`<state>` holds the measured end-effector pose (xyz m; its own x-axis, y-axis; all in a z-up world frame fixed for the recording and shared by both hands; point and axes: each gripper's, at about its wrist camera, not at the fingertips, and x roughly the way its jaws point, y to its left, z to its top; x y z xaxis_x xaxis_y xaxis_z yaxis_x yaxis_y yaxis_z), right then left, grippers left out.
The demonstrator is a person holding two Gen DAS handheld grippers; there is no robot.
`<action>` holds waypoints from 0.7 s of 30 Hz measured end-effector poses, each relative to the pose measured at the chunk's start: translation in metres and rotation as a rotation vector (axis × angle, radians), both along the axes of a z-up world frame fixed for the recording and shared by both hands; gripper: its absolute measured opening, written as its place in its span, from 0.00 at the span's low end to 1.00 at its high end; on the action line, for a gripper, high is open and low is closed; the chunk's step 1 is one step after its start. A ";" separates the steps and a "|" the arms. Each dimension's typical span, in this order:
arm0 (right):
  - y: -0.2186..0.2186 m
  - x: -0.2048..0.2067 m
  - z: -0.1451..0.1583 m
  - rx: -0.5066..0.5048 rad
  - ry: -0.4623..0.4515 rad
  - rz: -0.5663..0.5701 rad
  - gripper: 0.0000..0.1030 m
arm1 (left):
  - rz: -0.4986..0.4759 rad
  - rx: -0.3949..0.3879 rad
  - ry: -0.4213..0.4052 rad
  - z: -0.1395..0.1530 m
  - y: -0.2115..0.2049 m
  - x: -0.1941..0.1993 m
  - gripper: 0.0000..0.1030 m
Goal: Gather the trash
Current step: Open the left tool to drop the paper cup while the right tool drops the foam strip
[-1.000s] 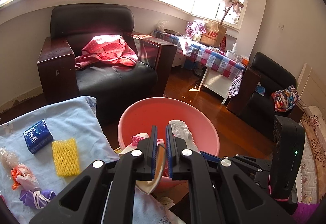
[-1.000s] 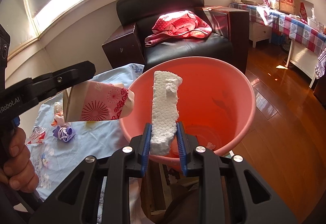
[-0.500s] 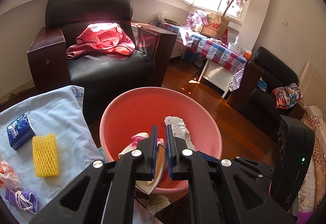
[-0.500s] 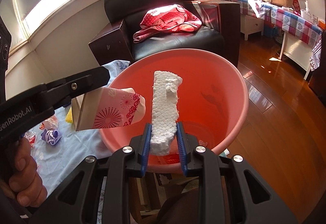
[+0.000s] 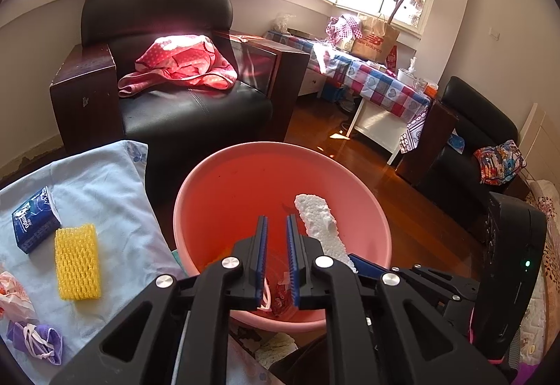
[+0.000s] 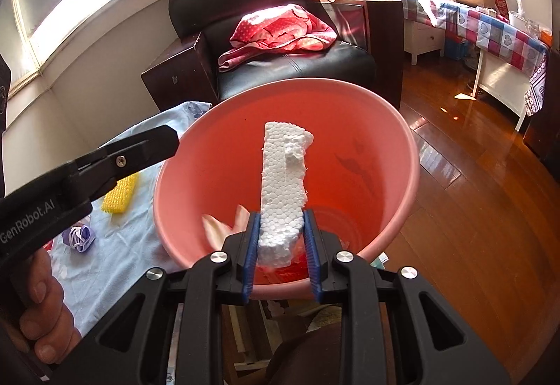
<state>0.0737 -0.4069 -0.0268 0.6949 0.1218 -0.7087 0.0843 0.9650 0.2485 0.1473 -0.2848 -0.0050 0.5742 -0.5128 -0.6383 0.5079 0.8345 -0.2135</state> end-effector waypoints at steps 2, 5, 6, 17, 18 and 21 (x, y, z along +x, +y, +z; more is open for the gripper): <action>-0.002 -0.001 -0.001 0.005 0.003 -0.007 0.25 | 0.005 0.003 -0.004 0.000 0.001 -0.001 0.22; -0.003 0.000 -0.002 -0.001 0.001 -0.013 0.25 | 0.013 -0.002 -0.001 0.000 0.003 -0.002 0.34; -0.002 0.000 -0.002 -0.003 0.001 -0.017 0.25 | 0.015 -0.003 0.001 0.000 0.004 -0.002 0.36; -0.001 -0.001 0.000 -0.011 -0.007 -0.019 0.38 | 0.046 0.002 0.007 0.004 0.014 -0.005 0.49; 0.000 -0.001 0.001 -0.015 -0.008 -0.018 0.38 | 0.047 0.002 0.004 0.006 0.014 -0.006 0.49; 0.003 -0.003 0.003 -0.028 -0.007 -0.010 0.38 | 0.052 -0.002 -0.003 0.009 0.019 -0.008 0.49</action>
